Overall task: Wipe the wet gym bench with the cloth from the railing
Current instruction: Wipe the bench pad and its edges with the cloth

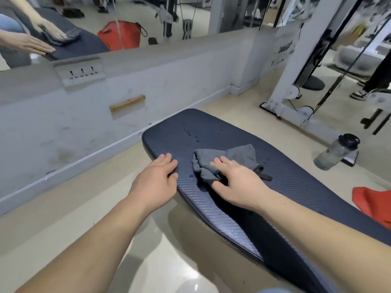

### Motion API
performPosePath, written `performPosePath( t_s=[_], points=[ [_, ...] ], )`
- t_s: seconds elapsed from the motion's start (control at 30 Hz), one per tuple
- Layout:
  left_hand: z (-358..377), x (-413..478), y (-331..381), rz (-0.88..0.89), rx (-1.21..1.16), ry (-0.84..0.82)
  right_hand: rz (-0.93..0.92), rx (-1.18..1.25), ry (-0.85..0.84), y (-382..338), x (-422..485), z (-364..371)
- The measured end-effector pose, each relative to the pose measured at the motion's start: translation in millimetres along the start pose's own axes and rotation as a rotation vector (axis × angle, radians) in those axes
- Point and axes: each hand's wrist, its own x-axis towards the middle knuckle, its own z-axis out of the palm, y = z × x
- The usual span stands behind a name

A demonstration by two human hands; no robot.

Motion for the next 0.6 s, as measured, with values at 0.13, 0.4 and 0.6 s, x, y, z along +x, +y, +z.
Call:
performPosePath(
  t_s=[0.13,0.4,0.6],
  points=[
    [-3.0,8.1,-16.7,0.055,-0.036,-0.004,0.027,0.009,-0.073,18.0,34.4,-11.7],
    [-7.5,22.2,-34.3,0.061,-0.305,0.035,0.137,0.014,0.004,7.4,156.8,-20.5],
    [-11.3,17.9,-38.9,0.090,-0.338,0.099,0.095,0.030,0.058,-35.8,166.3,-13.7]
  ],
)
